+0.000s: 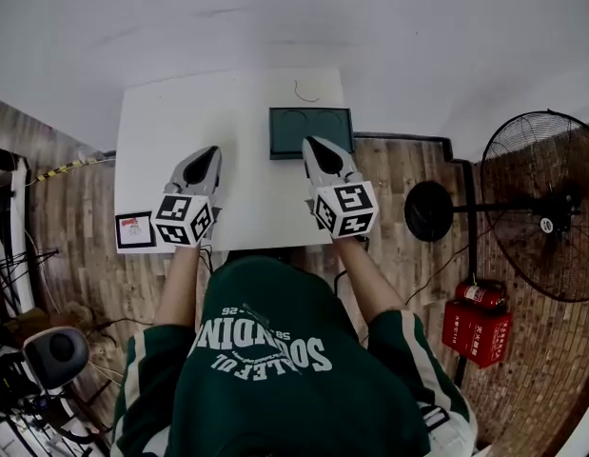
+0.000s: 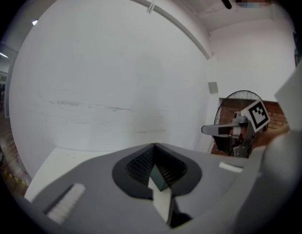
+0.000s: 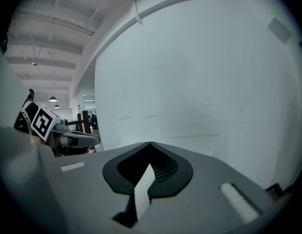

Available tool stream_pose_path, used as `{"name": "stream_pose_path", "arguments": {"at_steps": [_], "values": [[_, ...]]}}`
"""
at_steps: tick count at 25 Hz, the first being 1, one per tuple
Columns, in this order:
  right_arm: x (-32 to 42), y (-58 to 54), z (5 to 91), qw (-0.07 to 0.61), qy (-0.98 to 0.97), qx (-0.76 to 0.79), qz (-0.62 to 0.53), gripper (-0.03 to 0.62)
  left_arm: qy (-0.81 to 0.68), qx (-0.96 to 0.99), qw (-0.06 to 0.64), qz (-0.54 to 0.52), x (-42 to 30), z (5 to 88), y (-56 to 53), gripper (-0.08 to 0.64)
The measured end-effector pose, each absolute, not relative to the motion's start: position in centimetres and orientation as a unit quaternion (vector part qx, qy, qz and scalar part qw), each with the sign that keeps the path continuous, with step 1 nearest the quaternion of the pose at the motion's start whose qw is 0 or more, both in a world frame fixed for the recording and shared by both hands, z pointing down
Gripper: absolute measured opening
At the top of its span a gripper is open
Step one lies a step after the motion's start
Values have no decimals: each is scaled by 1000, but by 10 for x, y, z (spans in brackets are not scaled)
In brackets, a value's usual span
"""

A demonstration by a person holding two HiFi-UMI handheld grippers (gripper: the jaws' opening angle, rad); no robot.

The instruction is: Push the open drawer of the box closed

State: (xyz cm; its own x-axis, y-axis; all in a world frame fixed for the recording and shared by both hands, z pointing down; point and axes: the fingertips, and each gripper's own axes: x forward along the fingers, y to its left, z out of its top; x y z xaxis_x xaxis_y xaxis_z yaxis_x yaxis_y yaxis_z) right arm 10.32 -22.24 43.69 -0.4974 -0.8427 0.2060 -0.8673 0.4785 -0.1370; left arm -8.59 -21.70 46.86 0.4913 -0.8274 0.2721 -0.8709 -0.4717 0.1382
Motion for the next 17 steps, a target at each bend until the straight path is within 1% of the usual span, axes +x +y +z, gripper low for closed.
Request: {"name": "stream_pose_path", "arguments": {"at_steps": [17], "values": [[102, -231, 450, 67, -860, 491, 119, 2, -492, 855, 138, 91, -76, 475, -226, 52]]}}
